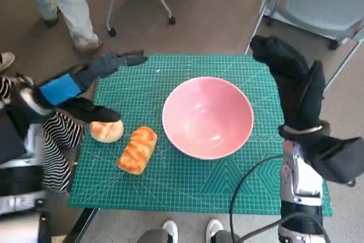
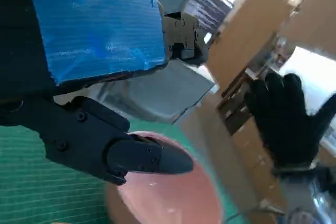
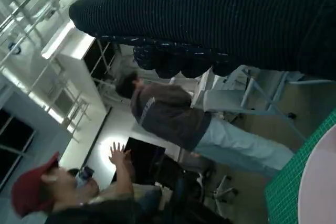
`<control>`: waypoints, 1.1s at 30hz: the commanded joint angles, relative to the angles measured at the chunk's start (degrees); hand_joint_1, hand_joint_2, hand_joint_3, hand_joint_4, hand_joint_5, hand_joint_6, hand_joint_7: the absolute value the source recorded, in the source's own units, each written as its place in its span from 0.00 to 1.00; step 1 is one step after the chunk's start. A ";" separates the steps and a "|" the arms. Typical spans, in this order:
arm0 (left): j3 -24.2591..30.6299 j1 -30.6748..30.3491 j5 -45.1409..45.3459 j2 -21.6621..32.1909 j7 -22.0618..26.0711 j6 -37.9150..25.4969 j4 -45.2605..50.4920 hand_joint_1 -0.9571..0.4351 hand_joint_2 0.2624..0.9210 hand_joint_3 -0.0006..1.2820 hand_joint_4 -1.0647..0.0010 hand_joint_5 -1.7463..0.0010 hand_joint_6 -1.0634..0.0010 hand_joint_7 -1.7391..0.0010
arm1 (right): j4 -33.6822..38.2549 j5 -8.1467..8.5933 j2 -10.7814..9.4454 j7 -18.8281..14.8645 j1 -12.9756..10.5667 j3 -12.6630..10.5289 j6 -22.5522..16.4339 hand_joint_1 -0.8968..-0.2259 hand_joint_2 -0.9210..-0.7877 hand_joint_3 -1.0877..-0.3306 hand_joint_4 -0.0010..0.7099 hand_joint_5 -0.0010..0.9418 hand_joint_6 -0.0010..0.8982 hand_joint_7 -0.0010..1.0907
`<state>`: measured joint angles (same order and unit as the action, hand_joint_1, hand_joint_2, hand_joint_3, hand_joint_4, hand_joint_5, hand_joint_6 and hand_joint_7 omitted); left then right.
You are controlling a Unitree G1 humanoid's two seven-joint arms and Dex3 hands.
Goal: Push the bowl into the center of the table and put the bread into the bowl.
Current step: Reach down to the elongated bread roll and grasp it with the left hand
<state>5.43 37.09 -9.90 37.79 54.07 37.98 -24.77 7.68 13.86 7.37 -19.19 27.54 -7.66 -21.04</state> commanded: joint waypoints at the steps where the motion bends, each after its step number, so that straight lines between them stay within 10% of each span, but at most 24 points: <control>1: -3.06 2.32 9.35 5.10 0.61 16.24 -5.37 0.47 0.95 0.03 0.65 0.98 0.79 0.74 | 0.04 1.95 -0.30 0.41 -1.67 -0.76 1.66 0.31 0.00 0.56 0.29 0.02 0.11 0.55; 18: -6.52 9.12 30.23 7.13 -9.13 46.91 -19.30 0.50 0.80 0.00 0.61 1.00 0.64 0.86 | 0.00 1.25 0.58 0.74 -1.90 -0.98 1.18 0.28 0.00 0.58 0.31 0.02 0.12 0.53; 33: -7.23 10.28 52.82 6.54 -25.24 52.80 -20.85 0.48 0.71 0.00 0.69 1.00 0.69 0.89 | -0.46 1.16 1.35 0.76 -2.91 -1.05 0.84 0.30 0.00 0.56 0.31 0.01 0.10 0.52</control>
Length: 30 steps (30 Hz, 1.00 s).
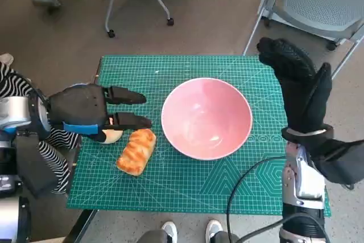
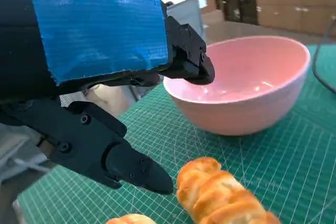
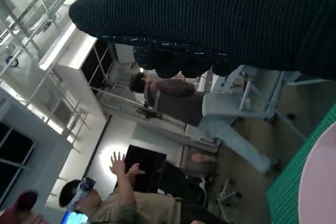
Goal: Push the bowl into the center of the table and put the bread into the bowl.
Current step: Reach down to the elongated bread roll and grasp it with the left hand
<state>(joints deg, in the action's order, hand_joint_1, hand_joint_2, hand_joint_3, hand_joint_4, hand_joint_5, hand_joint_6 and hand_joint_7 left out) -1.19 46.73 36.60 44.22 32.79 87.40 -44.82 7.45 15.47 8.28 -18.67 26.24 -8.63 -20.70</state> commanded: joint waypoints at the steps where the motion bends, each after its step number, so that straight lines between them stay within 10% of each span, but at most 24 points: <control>1: -0.85 0.67 7.94 0.08 -5.35 3.38 -0.93 0.48 0.71 0.00 0.69 0.99 0.69 0.89 | -0.36 -0.46 0.48 0.29 -1.72 -0.08 0.55 0.30 0.00 0.56 0.31 0.01 0.10 0.52; 30: -27.65 4.42 43.78 4.32 -58.74 -6.60 -2.62 0.49 0.73 0.00 0.61 0.98 0.59 0.89 | -4.77 -2.11 0.40 3.56 -4.67 0.09 2.14 0.31 0.00 0.55 0.31 0.01 0.10 0.51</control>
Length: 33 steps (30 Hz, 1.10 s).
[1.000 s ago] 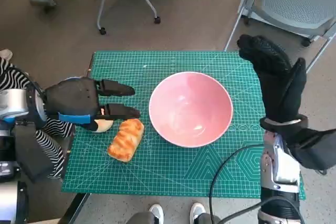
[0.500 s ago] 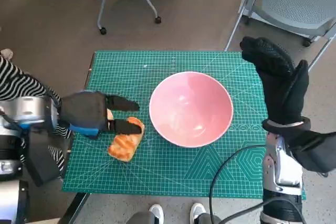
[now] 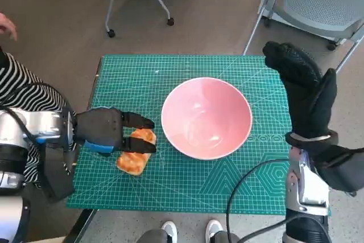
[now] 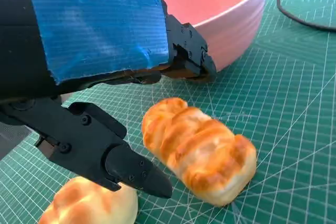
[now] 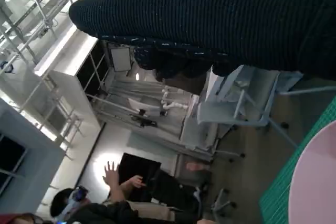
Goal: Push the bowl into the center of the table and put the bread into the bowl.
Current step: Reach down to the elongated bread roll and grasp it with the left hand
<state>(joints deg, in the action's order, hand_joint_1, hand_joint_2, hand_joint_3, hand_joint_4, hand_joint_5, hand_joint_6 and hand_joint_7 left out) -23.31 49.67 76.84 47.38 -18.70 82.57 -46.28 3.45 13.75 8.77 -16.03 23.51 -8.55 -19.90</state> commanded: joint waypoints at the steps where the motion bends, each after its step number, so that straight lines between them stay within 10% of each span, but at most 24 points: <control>1: -6.96 1.73 4.35 1.19 -9.12 -2.41 -1.55 0.49 0.73 0.00 0.61 0.98 0.58 0.89 | -0.89 -0.43 -0.10 1.05 -2.04 -0.01 1.43 0.31 0.00 0.55 0.31 0.01 0.10 0.51; 26: -39.10 11.11 17.52 -6.08 -41.79 -22.03 -16.25 0.51 0.79 0.01 0.56 0.99 0.56 0.91 | -3.03 -0.02 -0.27 2.03 -3.64 -0.03 3.35 0.31 0.00 0.56 0.31 0.00 0.11 0.50; 33: -43.76 11.43 16.41 -10.54 -43.64 -24.36 -23.45 0.67 0.96 0.03 0.30 0.97 0.32 0.89 | -3.97 -0.19 -0.29 2.04 -4.49 -0.02 3.18 0.31 0.00 0.56 0.31 0.00 0.11 0.50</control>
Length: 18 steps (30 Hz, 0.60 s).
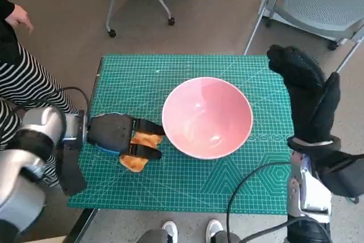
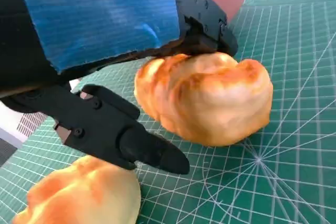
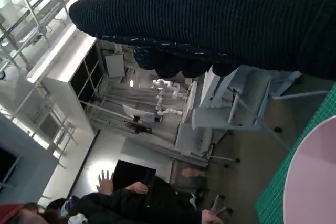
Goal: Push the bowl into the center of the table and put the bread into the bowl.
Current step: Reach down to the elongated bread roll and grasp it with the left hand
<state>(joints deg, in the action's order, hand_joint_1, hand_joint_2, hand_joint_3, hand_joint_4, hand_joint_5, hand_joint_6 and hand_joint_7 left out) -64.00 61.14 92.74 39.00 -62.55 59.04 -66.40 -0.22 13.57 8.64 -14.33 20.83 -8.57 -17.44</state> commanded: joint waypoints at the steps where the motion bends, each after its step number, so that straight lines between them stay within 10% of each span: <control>1: -3.44 -0.07 0.12 -2.53 0.13 -0.83 -3.89 0.68 0.97 0.03 0.28 0.97 0.31 0.88 | -0.28 -0.02 -0.15 0.33 -1.88 -0.02 0.64 0.31 0.00 0.56 0.31 0.00 0.11 0.50; 3: -4.03 -0.18 -0.69 -3.15 0.06 -0.77 -4.77 0.68 0.99 0.09 0.40 0.59 0.42 0.48 | -0.23 0.01 -0.13 0.28 -1.97 -0.07 0.53 0.31 0.00 0.56 0.31 0.00 0.11 0.50; 6: -4.78 -0.36 -1.71 -3.71 0.04 -0.61 -5.55 0.69 1.00 0.09 0.39 0.46 0.45 0.31 | -0.24 0.03 -0.10 0.21 -2.09 -0.09 0.44 0.31 0.00 0.56 0.31 0.00 0.12 0.50; 18: -6.47 0.92 -5.34 -2.60 0.93 2.22 -4.54 0.69 1.00 0.04 0.31 0.42 0.40 0.28 | -0.61 -0.14 0.12 0.31 -2.39 -0.20 0.58 0.31 0.00 0.56 0.30 0.00 0.12 0.50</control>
<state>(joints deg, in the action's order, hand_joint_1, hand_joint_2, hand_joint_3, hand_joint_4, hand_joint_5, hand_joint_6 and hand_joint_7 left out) -69.02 62.21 87.03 35.43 -63.26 60.02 -70.93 -0.94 13.55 8.69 -14.33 19.61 -8.70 -17.45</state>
